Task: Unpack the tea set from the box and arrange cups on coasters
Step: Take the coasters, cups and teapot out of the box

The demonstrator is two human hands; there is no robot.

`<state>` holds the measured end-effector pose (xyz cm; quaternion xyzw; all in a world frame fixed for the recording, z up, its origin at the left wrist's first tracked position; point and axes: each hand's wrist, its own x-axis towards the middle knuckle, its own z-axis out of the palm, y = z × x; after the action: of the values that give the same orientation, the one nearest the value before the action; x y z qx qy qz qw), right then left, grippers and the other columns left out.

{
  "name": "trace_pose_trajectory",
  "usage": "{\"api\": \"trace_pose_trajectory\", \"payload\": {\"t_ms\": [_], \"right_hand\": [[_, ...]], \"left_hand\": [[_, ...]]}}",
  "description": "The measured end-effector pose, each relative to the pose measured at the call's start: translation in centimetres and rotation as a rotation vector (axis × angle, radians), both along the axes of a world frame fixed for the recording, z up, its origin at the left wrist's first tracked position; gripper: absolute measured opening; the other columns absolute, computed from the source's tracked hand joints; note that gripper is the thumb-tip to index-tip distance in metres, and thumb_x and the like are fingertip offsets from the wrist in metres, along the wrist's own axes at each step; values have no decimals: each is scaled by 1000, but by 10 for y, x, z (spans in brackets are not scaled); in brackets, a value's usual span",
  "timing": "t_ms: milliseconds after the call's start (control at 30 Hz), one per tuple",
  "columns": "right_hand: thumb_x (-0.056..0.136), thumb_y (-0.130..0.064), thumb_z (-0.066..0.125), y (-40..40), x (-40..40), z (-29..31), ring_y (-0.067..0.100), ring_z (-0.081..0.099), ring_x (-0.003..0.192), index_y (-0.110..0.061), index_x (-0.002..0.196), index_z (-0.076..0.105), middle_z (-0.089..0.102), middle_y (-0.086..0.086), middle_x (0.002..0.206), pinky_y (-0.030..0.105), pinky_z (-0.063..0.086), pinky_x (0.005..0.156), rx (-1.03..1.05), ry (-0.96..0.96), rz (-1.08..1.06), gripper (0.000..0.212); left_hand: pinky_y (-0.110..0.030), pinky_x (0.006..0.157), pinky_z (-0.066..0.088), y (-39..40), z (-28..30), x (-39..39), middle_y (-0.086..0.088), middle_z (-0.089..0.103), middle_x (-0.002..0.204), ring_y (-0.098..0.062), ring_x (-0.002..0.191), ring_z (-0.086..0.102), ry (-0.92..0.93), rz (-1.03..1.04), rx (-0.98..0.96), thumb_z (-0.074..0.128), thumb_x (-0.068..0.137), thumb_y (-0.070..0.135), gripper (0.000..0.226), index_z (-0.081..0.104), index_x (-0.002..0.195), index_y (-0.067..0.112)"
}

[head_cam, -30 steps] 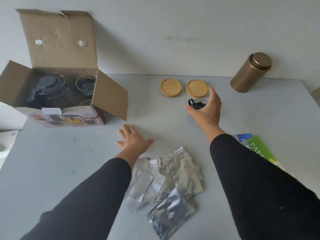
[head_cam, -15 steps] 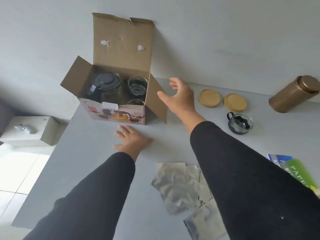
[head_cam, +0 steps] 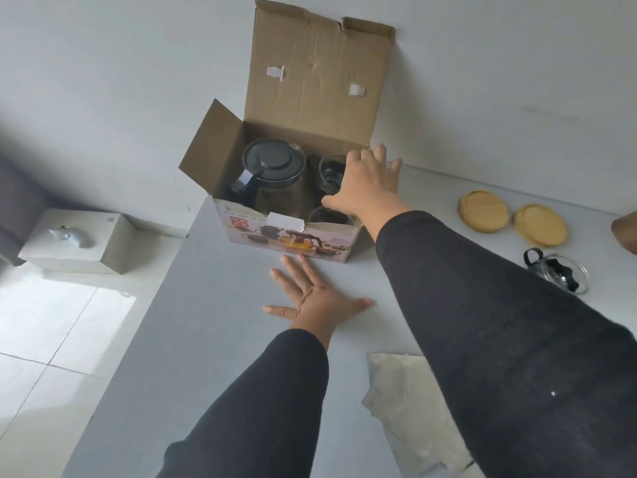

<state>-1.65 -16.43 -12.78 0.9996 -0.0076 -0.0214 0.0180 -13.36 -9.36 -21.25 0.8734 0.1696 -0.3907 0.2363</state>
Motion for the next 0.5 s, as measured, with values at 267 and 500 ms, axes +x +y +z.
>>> {"api": "trace_pose_trajectory", "payload": {"t_ms": [267,500], "right_hand": [[69,-58,67,8,15,-3,29,34,126,-7,131,40,49,10,131,49,30,98,14,25,-72,85],[57,-67,72,4,12,-7,27,36,121,-14,124,49,47,6,125,44,32,99,180,-92,-101,88]], "left_hand": [[-76,95,-15,1,-2,2,-9,-52,140,-38,127,-47,13,-1,-33,50,61,86,138,-40,138,15],[-76,93,-14,0,2,3,-7,-58,134,-36,124,-51,39,11,-35,57,56,85,146,-47,131,16]]}}
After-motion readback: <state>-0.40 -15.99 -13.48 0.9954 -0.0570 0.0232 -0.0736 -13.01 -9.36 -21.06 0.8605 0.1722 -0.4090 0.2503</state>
